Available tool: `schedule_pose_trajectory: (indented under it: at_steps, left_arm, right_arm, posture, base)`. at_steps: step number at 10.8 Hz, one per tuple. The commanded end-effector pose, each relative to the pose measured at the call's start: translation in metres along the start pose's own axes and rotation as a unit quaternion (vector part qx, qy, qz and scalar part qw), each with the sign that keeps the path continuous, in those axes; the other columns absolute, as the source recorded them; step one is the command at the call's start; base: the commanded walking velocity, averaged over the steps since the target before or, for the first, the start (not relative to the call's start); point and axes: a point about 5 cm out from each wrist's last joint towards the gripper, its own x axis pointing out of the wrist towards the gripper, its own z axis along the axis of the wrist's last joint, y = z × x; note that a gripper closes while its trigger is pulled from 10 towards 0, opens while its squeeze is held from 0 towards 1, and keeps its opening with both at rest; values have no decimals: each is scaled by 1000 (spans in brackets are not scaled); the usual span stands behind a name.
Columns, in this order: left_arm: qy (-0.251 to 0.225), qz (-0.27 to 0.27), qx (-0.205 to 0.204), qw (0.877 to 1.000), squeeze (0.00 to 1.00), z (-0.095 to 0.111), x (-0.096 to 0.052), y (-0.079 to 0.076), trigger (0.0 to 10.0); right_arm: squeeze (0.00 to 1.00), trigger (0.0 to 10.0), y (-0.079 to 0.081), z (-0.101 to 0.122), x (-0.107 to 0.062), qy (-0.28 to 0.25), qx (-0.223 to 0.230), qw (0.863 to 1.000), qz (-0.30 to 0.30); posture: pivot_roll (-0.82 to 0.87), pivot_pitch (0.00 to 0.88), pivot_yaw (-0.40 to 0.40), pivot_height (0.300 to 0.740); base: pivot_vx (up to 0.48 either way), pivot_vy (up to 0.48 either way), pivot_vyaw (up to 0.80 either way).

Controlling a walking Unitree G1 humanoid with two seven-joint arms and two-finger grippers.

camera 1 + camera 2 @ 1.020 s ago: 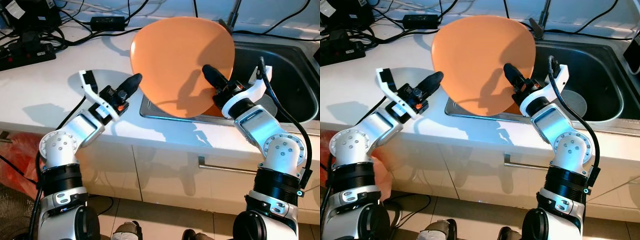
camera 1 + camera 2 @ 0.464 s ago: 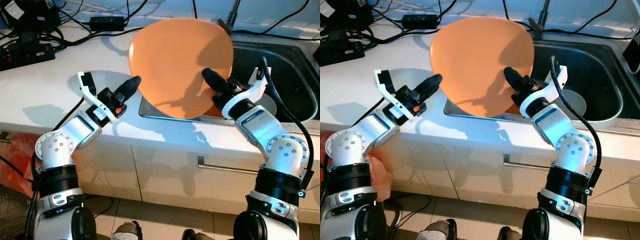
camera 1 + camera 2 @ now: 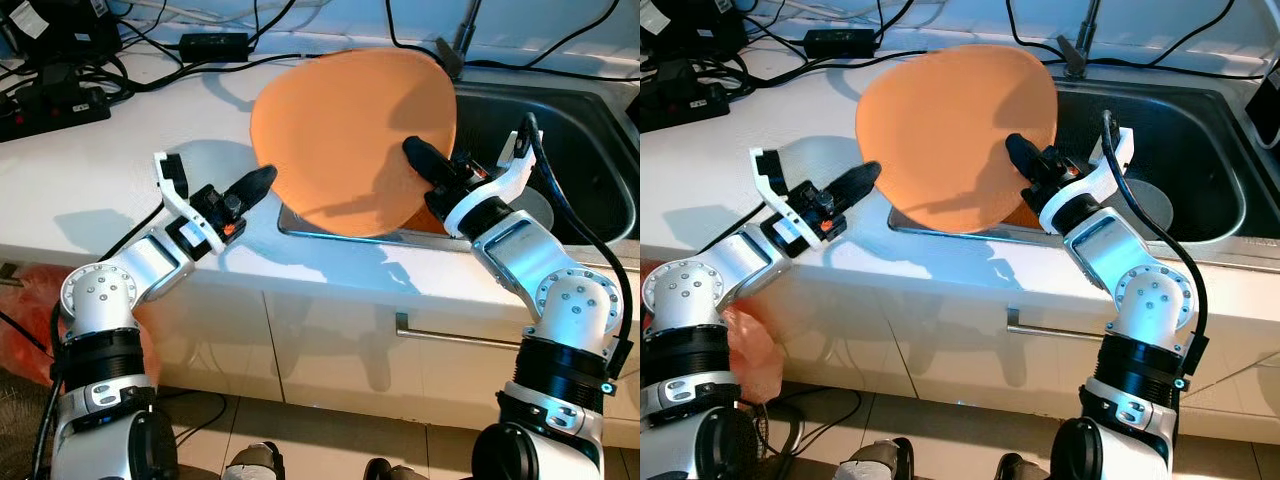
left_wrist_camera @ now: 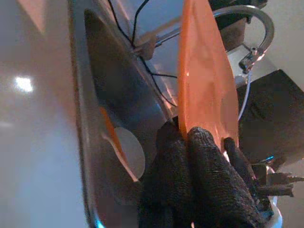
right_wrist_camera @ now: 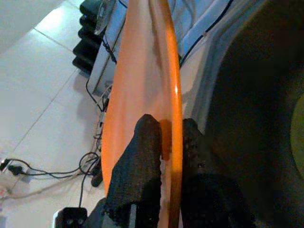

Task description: Kitchen organization

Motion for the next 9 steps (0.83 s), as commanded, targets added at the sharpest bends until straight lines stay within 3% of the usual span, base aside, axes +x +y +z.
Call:
schedule_pose_trajectory:
  at_steps: [1, 6, 7, 8, 9]
  left_arm:
    - [40, -50, 9, 998, 0, -5, 12, -15, 0]
    - [64, -50, 26, 996, 0, -14, 14, -16, 0]
    - [56, -26, 45, 997, 1000, -13, 16, -12, 4431]
    - [64, -32, 51, 996, 1000, -16, 15, -13, 10000]
    - [67, -38, 52, 996, 1000, -18, 16, -15, 10000]
  right_arm:
    - [0, 0, 1, -10, 2, 25, -5, 1000, -1]
    - [0, 0, -1, -11, 1, 30, -10, 1000, -2]
    - [0, 0, -4, -10, 2, 21, -10, 1000, -14]
    - [0, 0, -7, -9, 2, 14, -13, 999, -26]
    - [0, 0, -9, -7, 3, 7, -16, 999, -36]
  posture:
    - [129, 127, 26, 740]
    - [129, 130, 23, 740]
    - [130, 130, 23, 740]
    - [130, 131, 23, 740]
    - [132, 130, 24, 740]
  base:
    - [0, 0, 0]
    - [0, 0, 0]
    - [0, 0, 0]
    - [0, 0, 0]
    - [0, 0, 0]
